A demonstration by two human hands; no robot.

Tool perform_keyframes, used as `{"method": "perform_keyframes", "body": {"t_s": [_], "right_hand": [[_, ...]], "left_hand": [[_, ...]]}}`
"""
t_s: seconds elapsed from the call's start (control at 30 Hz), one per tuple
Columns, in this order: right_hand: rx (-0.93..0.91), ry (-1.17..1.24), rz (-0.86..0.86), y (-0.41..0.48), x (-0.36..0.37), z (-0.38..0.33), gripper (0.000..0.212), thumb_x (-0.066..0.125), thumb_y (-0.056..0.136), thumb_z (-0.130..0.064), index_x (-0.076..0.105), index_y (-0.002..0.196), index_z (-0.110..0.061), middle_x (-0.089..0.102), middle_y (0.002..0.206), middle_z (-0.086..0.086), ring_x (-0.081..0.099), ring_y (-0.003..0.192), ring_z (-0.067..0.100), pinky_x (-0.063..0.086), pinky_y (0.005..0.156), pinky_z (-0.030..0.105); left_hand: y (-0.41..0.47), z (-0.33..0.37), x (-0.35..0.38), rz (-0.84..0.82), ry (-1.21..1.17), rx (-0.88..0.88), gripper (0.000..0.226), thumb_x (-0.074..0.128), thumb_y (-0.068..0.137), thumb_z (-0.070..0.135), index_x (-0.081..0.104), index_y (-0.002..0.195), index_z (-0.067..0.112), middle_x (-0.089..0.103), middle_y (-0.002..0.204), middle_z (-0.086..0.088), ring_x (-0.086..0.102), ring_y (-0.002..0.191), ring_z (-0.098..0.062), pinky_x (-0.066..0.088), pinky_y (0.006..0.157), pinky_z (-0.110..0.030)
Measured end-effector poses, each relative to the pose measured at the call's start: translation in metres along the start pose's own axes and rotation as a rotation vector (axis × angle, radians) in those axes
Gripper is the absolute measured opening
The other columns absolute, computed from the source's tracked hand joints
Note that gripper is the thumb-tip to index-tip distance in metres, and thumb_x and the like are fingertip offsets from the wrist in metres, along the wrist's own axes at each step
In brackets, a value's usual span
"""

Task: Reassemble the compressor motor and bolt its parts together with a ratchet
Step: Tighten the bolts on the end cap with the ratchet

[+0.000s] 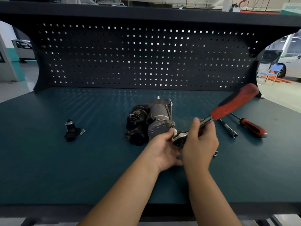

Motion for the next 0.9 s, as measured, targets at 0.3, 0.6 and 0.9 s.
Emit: {"method": "perform_keyframes", "body": {"t_s": [0.3,0.6,0.9], "right_hand": [[-0.510,-0.218,-0.211,-0.020,0.018,-0.010,0.024,0.051,0.087,-0.033,0.063,0.082,-0.014,0.060,0.073,-0.005,0.050,0.071,0.007,0.032,0.072,0.036],[-0.292,-0.070,-0.087,-0.012,0.008,-0.008,0.021,0.052,0.086,-0.039,0.045,0.069,-0.029,0.042,0.057,-0.015,0.042,0.062,-0.002,0.028,0.070,0.024],[-0.162,-0.036,0.009,-0.008,0.008,-0.004,0.020,0.056,0.090,-0.028,0.052,0.073,-0.020,0.052,0.060,-0.011,0.047,0.060,-0.001,0.029,0.065,0.025]], "left_hand": [[-0.008,0.000,0.006,-0.242,-0.251,0.034,0.027,0.082,0.063,0.005,0.066,0.084,-0.001,0.067,0.076,-0.014,0.068,0.072,-0.022,0.056,0.067,-0.026],[-0.001,0.003,-0.002,-0.085,-0.104,0.033,0.034,0.046,0.097,0.023,0.071,0.090,0.001,0.070,0.089,-0.012,0.069,0.079,-0.022,0.057,0.068,-0.029],[0.000,0.001,0.004,-0.072,-0.021,0.033,0.028,0.044,0.096,0.030,0.063,0.099,0.009,0.065,0.091,-0.009,0.062,0.084,-0.020,0.048,0.080,-0.034]]}}
Point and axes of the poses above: each hand's wrist, its own y-axis towards the middle knuckle, its own x-axis out of the palm, z = x × y, the point moved 1 cm from there along y, towards the middle knuckle
